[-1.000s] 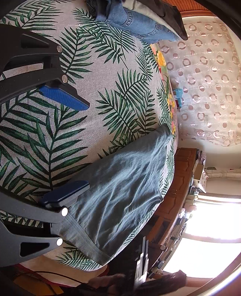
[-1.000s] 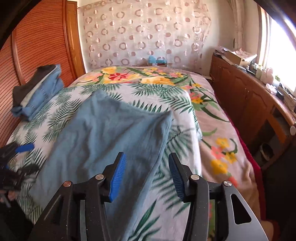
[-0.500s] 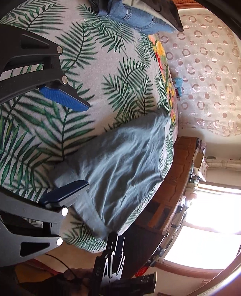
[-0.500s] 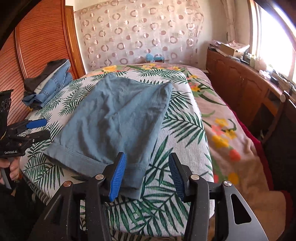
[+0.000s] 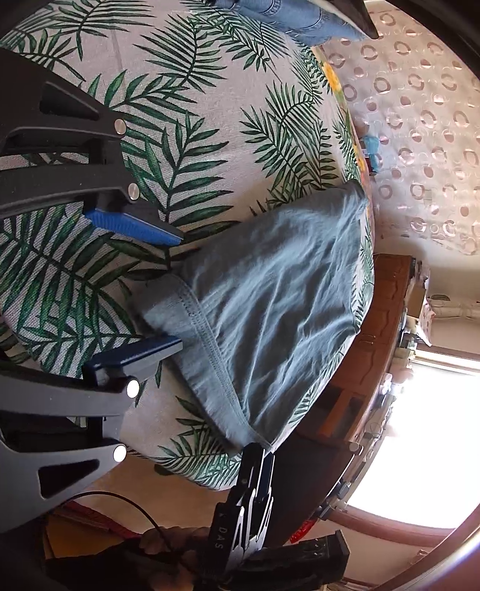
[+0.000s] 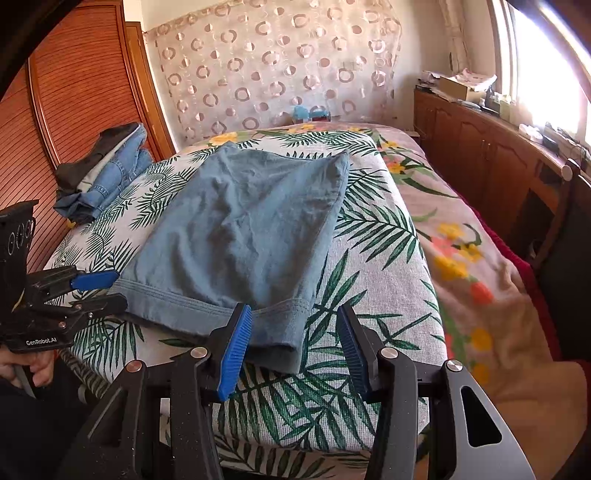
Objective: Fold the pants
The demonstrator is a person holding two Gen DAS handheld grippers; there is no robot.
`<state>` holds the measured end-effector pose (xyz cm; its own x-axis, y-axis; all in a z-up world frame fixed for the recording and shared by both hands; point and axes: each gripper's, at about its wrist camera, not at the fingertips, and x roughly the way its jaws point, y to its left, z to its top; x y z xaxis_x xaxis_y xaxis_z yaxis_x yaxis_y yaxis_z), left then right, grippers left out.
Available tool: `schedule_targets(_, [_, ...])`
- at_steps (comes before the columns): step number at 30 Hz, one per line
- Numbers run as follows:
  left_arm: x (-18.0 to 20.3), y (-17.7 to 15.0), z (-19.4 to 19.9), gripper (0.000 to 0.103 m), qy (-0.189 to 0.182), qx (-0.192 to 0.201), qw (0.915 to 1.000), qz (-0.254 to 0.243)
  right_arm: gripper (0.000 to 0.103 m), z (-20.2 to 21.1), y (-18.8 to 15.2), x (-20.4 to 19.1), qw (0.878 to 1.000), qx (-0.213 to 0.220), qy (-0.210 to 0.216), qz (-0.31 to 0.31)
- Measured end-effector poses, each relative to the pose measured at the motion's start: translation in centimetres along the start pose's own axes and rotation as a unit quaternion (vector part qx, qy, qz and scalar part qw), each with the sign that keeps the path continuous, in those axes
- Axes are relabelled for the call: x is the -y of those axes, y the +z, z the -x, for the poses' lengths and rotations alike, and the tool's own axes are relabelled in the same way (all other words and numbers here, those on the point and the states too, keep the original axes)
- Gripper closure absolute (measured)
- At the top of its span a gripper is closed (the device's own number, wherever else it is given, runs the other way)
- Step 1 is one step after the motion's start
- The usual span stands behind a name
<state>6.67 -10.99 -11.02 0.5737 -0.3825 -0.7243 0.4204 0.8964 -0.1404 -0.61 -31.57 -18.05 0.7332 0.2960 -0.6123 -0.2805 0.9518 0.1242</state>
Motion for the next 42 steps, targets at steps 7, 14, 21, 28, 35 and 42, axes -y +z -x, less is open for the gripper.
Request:
schedule_targets(7, [0.1, -0.1, 0.1, 0.081, -0.017, 0.006, 0.9998, 0.005, 0.053, -0.1, -0.5, -0.5, 1.0, -0.002, 0.005, 0.002])
schedule_targets(14, [0.1, 0.1, 0.9, 0.087, -0.022, 0.023, 0.9995, 0.003, 0.053, 0.3, -0.3, -0.5, 1.0, 0.007, 0.003, -0.002])
schedule_targets(21, [0.1, 0.0, 0.6, 0.087, -0.021, 0.015, 0.9997, 0.004, 0.053, -0.5, -0.4, -0.5, 1.0, 0.005, 0.002, -0.013])
schedule_targets(28, [-0.2, 0.3, 0.8, 0.085, -0.022, 0.024, 0.9994, 0.009, 0.054, -1.5, -0.8, -0.6, 1.0, -0.014, 0.0, -0.018])
schedule_targets(35, [-0.9, 1.5, 1.9, 0.073, -0.017, 0.049, 0.9984, 0.024, 0.07, -1.5, -0.7, -1.4, 1.0, -0.017, 0.006, -0.001])
schedule_targets(42, [-0.9, 1.8, 0.1, 0.06, 0.003, 0.024, 0.9994, 0.024, 0.072, -1.5, -0.9, -1.2, 1.0, -0.015, 0.007, -0.001])
